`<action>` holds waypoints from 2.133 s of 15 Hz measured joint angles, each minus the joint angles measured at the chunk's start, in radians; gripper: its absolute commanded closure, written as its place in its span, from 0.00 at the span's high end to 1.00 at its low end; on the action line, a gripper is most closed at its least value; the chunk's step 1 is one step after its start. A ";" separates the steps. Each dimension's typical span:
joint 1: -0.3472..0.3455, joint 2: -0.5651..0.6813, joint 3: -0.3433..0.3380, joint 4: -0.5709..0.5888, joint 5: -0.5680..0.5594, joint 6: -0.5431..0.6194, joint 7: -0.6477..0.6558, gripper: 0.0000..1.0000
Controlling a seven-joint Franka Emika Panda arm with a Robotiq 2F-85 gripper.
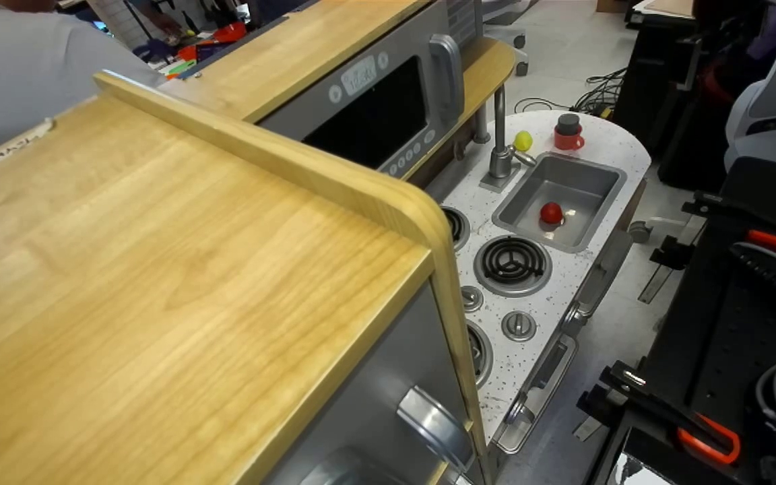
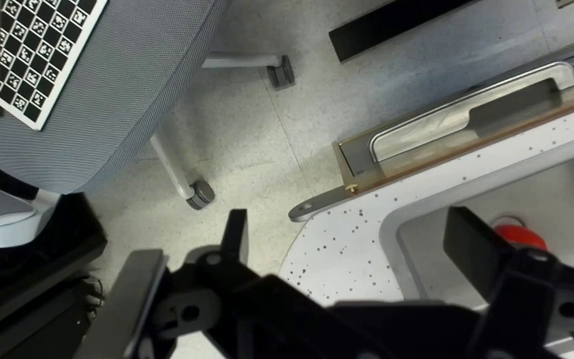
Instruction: Pick up the cup and put it on the right side of the counter
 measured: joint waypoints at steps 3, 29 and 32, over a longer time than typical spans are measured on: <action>-0.010 0.109 0.012 0.118 0.019 0.000 0.061 1.00; 0.001 0.730 0.089 0.929 0.029 -0.149 0.251 0.44; 0.004 0.746 0.093 0.963 0.029 -0.163 0.251 0.22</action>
